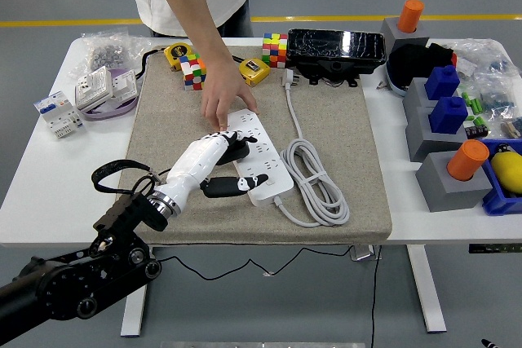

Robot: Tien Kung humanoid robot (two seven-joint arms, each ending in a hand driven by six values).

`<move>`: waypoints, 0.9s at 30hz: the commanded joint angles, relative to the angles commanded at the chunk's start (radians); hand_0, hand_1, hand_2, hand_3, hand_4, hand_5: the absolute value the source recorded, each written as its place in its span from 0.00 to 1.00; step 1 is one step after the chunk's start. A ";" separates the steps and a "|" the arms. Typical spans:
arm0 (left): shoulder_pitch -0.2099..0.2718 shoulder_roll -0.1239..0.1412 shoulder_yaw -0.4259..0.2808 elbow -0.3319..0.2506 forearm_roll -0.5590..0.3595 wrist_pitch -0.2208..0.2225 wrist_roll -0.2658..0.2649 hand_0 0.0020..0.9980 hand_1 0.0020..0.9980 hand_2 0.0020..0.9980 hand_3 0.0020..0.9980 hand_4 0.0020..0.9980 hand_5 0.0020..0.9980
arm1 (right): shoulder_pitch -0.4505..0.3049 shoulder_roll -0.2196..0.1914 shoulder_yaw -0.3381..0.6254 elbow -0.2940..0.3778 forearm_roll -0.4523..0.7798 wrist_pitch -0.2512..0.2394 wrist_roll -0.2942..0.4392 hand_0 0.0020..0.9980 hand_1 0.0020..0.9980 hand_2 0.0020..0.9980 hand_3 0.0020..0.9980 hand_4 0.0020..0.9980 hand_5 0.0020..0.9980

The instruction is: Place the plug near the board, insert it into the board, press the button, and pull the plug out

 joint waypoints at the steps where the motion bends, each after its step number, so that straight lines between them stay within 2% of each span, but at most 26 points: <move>1: 0.000 -0.001 0.000 0.000 0.000 0.000 0.000 0.77 0.82 0.80 0.77 0.87 0.55 | 0.000 0.000 0.000 0.000 0.000 0.000 0.000 0.54 0.64 0.66 0.56 0.90 0.42; 17: -0.003 -0.001 -0.005 -0.011 -0.008 0.010 -0.019 0.76 0.81 0.78 0.76 0.87 0.56 | 0.001 0.000 0.000 0.001 0.000 -0.001 0.000 0.54 0.64 0.66 0.56 0.90 0.42; 21: 0.004 0.010 -0.016 -0.053 -0.012 0.014 -0.025 0.76 0.81 0.78 0.76 0.87 0.56 | 0.000 0.000 -0.001 0.002 0.000 -0.001 0.000 0.54 0.64 0.66 0.56 0.90 0.42; 22: 0.007 0.015 -0.018 -0.072 -0.015 0.015 -0.027 0.62 0.71 0.70 0.75 0.87 0.54 | 0.000 0.000 -0.001 0.002 0.000 -0.001 0.000 0.54 0.64 0.66 0.56 0.90 0.42; 27: 0.017 0.037 -0.031 -0.168 -0.024 -0.012 -0.016 0.62 0.71 0.70 0.75 0.87 0.54 | 0.000 -0.001 -0.003 0.002 0.000 0.000 0.000 0.54 0.64 0.66 0.56 0.90 0.42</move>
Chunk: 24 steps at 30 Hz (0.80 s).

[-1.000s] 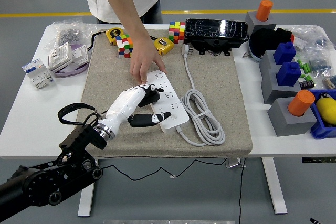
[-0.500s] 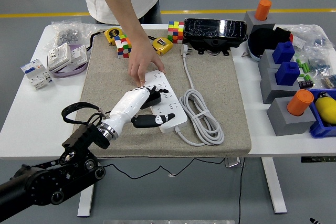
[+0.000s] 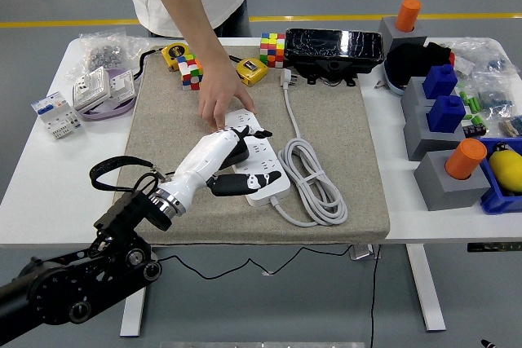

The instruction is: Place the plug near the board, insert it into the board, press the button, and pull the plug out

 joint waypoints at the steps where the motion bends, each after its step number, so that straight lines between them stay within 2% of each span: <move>1: 0.000 0.002 -0.001 -0.012 -0.001 -0.008 0.005 0.35 0.48 0.53 0.74 0.86 0.47 | 0.000 0.000 0.000 0.000 0.000 0.000 0.000 0.54 0.64 0.66 0.56 0.90 0.42; 6: 0.001 0.015 -0.013 -0.094 0.020 -0.110 0.095 0.35 0.48 0.53 0.74 0.86 0.47 | 0.001 0.000 0.002 0.000 -0.001 0.000 0.000 0.54 0.64 0.66 0.56 0.90 0.42; 7: 0.001 0.016 -0.015 -0.105 0.027 -0.130 0.116 0.17 0.17 0.26 0.73 0.85 0.33 | 0.001 0.000 0.002 0.000 0.000 0.000 0.000 0.54 0.64 0.66 0.56 0.90 0.42; 12: 0.000 0.021 -0.021 -0.149 0.061 -0.234 0.231 0.17 0.17 0.26 0.73 0.85 0.33 | 0.000 -0.001 0.000 0.000 0.000 0.000 -0.001 0.54 0.64 0.66 0.56 0.90 0.42; 13: -0.001 0.022 -0.021 -0.157 0.063 -0.258 0.259 0.11 0.07 0.14 0.88 0.85 0.28 | 0.000 -0.001 0.000 0.000 0.000 0.000 -0.001 0.54 0.64 0.66 0.56 0.90 0.42; 18: -0.005 0.023 -0.019 -0.167 0.066 -0.342 0.373 0.11 0.07 0.14 0.88 0.85 0.28 | 0.001 -0.003 -0.005 -0.001 0.002 0.000 -0.001 0.54 0.64 0.66 0.56 0.90 0.42; 19: -0.006 0.023 -0.018 -0.166 0.066 -0.357 0.396 0.09 0.07 0.13 0.91 0.84 0.24 | 0.001 -0.003 -0.006 -0.001 0.002 0.000 -0.001 0.54 0.64 0.66 0.56 0.90 0.42; 24: -0.010 0.023 -0.012 -0.150 0.067 -0.395 0.459 0.09 0.07 0.13 0.91 0.84 0.24 | 0.004 -0.005 -0.008 0.000 0.002 0.000 -0.001 0.54 0.64 0.66 0.56 0.90 0.42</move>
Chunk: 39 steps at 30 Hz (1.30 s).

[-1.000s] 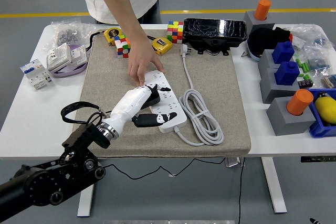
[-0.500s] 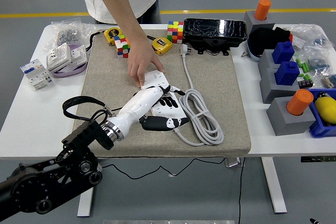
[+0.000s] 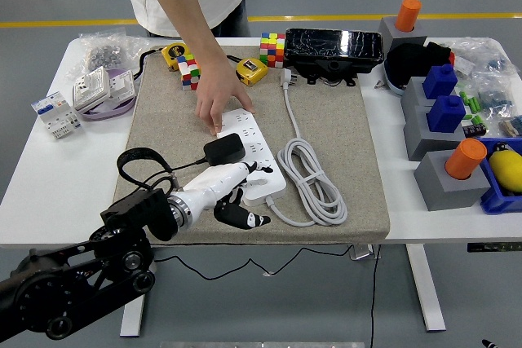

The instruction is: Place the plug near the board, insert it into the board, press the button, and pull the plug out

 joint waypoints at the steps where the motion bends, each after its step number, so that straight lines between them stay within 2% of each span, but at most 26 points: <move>1: -0.001 0.001 0.001 0.002 -0.002 -0.004 0.006 0.08 0.07 0.13 0.90 0.82 0.22 | 0.000 0.000 0.000 0.000 0.000 0.000 0.000 0.54 0.64 0.66 0.56 0.90 0.42; 11: -0.007 -0.002 0.007 0.017 -0.017 -0.019 0.012 0.08 0.07 0.13 0.90 0.82 0.22 | 0.001 -0.003 -0.004 -0.001 0.001 0.000 0.000 0.54 0.64 0.66 0.56 0.90 0.42; 18: -0.015 -0.014 0.018 0.042 -0.029 -0.025 0.016 0.08 0.06 0.12 0.90 0.81 0.21 | 0.000 -0.002 -0.006 0.000 0.001 0.000 0.000 0.54 0.64 0.66 0.56 0.90 0.42; 24: -0.021 -0.027 0.024 0.065 -0.029 -0.036 0.035 0.08 0.07 0.12 0.90 0.81 0.22 | -0.001 -0.002 -0.005 -0.001 0.001 0.001 0.000 0.54 0.64 0.66 0.56 0.90 0.42; 32: -0.017 -0.023 0.027 0.065 -0.032 -0.062 0.064 0.08 0.07 0.12 0.88 0.81 0.22 | -0.003 -0.001 0.002 -0.001 0.000 0.001 0.000 0.54 0.64 0.66 0.56 0.90 0.42; 36: -0.009 -0.024 0.011 0.062 -0.045 -0.043 0.032 0.08 0.07 0.12 0.88 0.81 0.22 | -0.003 0.001 0.003 -0.001 -0.001 0.001 0.000 0.54 0.64 0.66 0.56 0.90 0.42; 37: -0.005 -0.024 0.003 0.061 -0.060 -0.032 0.014 0.08 0.07 0.12 0.81 0.81 0.23 | -0.003 0.001 0.004 0.000 -0.001 0.000 0.001 0.54 0.64 0.66 0.56 0.90 0.42; 39: 0.003 -0.022 -0.018 0.058 -0.137 0.001 -0.047 0.08 0.07 0.12 0.81 0.81 0.23 | -0.003 0.002 0.003 0.000 -0.001 0.001 0.000 0.54 0.64 0.66 0.56 0.90 0.42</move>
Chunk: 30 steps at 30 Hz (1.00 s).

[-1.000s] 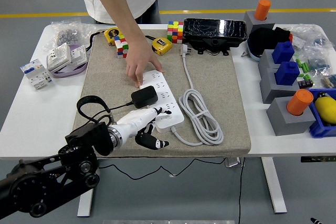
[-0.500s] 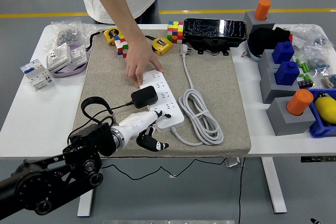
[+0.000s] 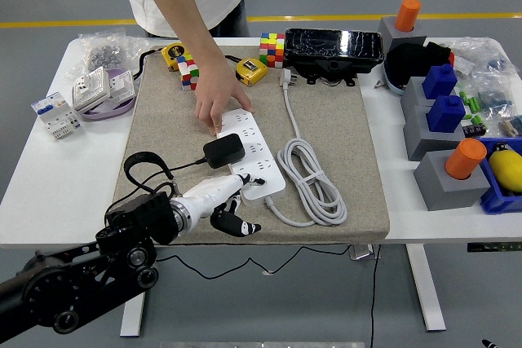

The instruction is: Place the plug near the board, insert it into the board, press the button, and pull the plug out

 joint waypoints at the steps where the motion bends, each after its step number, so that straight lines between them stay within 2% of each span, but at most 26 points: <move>1: 0.001 0.000 -0.005 0.002 -0.030 0.015 -0.030 0.08 0.07 0.12 0.81 0.81 0.23 | 0.000 0.000 0.000 0.000 0.000 0.000 0.000 0.54 0.64 0.66 0.56 0.90 0.42; 2: 0.002 0.000 -0.007 0.007 -0.049 0.031 -0.055 0.08 0.07 0.12 0.81 0.81 0.23 | 0.000 0.000 0.000 0.000 0.000 0.000 0.000 0.54 0.64 0.66 0.56 0.90 0.42; 3: 0.004 -0.001 -0.010 0.016 -0.073 0.063 -0.094 0.08 0.07 0.12 0.81 0.81 0.23 | 0.000 0.000 -0.001 0.000 0.000 0.000 0.000 0.54 0.64 0.66 0.56 0.90 0.42; 4: 0.006 -0.002 -0.014 0.022 -0.093 0.094 -0.137 0.08 0.07 0.12 0.77 0.81 0.23 | 0.001 0.000 -0.001 0.000 0.000 0.000 0.000 0.54 0.64 0.66 0.56 0.90 0.42; 6: 0.012 -0.005 -0.023 0.035 -0.132 0.151 -0.213 0.08 0.07 0.12 0.77 0.81 0.23 | 0.002 0.000 -0.001 0.000 0.000 0.000 0.000 0.54 0.64 0.66 0.56 0.90 0.42; 12: 0.018 -0.021 -0.016 0.112 -0.360 0.340 -0.465 0.08 0.07 0.13 0.79 0.80 0.25 | 0.003 0.002 0.000 -0.002 0.001 0.000 0.000 0.54 0.64 0.66 0.56 0.90 0.42; 15: 0.025 -0.025 -0.011 0.134 -0.483 0.368 -0.579 0.08 0.07 0.13 0.79 0.80 0.25 | 0.003 0.002 -0.001 -0.001 0.001 0.000 0.000 0.54 0.64 0.66 0.56 0.90 0.42; 16: 0.027 -0.025 -0.009 0.137 -0.510 0.373 -0.598 0.08 0.07 0.13 0.79 0.80 0.26 | 0.003 0.002 -0.001 -0.002 0.001 -0.001 0.000 0.54 0.64 0.66 0.56 0.90 0.42; 19: 0.030 -0.026 -0.006 0.141 -0.541 0.377 -0.606 0.08 0.07 0.13 0.79 0.80 0.26 | 0.002 0.002 -0.002 -0.001 0.001 -0.001 0.000 0.54 0.64 0.66 0.56 0.90 0.42; 30: 0.031 -0.024 0.001 0.139 -0.534 0.377 -0.594 0.08 0.07 0.13 0.77 0.80 0.28 | 0.002 0.002 -0.003 -0.001 0.002 -0.001 0.000 0.54 0.64 0.66 0.56 0.90 0.42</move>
